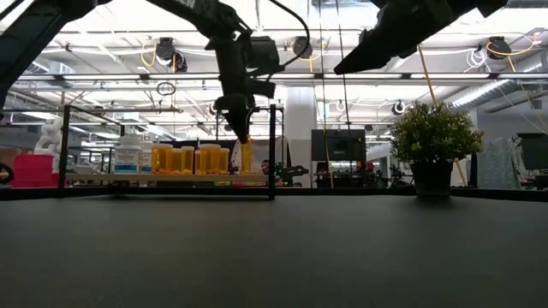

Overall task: Pick and place medicine bottles onto shelf by color
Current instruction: Put the small orange pill bottle aligned with the other small pill bottle

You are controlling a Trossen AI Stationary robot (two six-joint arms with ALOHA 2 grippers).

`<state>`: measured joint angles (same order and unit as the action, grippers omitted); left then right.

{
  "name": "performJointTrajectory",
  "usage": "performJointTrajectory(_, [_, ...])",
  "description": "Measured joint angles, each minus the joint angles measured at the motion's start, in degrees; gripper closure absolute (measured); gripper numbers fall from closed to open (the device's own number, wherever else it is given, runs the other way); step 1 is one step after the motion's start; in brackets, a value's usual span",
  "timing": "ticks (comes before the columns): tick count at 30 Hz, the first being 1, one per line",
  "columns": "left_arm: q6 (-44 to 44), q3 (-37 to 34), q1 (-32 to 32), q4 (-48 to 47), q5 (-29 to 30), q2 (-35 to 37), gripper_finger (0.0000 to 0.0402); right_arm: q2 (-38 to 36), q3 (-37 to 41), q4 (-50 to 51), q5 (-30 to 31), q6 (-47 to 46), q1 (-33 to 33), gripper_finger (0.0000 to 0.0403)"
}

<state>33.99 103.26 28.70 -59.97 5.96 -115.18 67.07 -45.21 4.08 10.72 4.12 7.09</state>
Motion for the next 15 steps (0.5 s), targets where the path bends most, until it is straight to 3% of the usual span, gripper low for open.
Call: performJointTrajectory(15, [-0.29, -2.01, 0.74, 0.92, -0.78, -1.86, 0.0268, 0.00, 0.28, -1.73, -0.17, -0.02, 0.00, 0.0200])
